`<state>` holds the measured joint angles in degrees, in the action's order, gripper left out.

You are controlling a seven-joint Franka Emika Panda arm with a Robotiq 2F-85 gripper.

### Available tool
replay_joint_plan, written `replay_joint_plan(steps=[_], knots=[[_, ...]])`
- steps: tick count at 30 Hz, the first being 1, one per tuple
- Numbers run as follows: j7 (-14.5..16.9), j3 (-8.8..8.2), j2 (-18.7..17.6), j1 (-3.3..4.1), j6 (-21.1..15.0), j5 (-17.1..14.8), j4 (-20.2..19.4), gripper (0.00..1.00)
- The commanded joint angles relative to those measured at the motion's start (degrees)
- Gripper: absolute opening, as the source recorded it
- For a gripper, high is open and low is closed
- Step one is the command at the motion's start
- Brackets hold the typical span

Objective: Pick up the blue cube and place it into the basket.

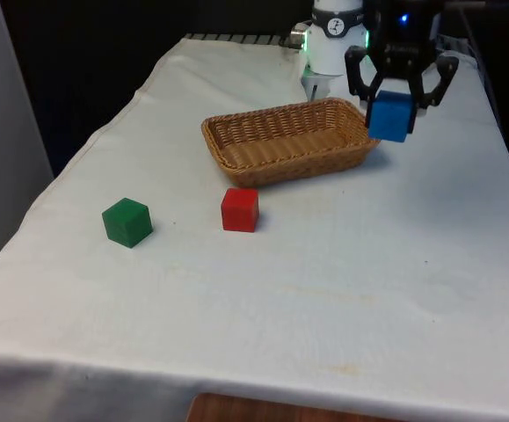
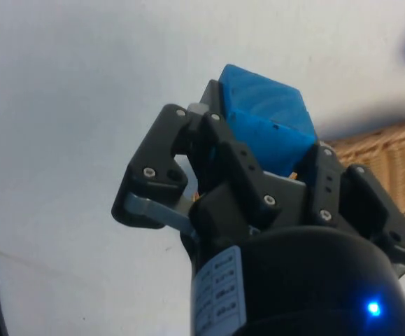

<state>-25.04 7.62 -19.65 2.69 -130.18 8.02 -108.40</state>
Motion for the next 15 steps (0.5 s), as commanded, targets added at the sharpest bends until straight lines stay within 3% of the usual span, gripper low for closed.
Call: replay_joint_plan(steps=[1,4,5,6,14,15], knots=[[0.9,0.06,1.2,-0.40,-0.9,-0.5,-1.4,0.00],[1.5,-0.17,2.4,-0.57,-1.6,-0.4,-2.9,0.00],[0.9,-0.29,2.0,-0.23,-0.5,0.0,-2.2,0.00],[1.7,-0.29,2.7,-0.57,-1.9,-0.4,-3.3,0.00],[4.1,-0.86,4.9,-1.09,-4.9,-1.0,-7.2,0.00],[3.2,-1.15,4.4,-0.69,-3.8,-0.1,-6.4,0.00]])
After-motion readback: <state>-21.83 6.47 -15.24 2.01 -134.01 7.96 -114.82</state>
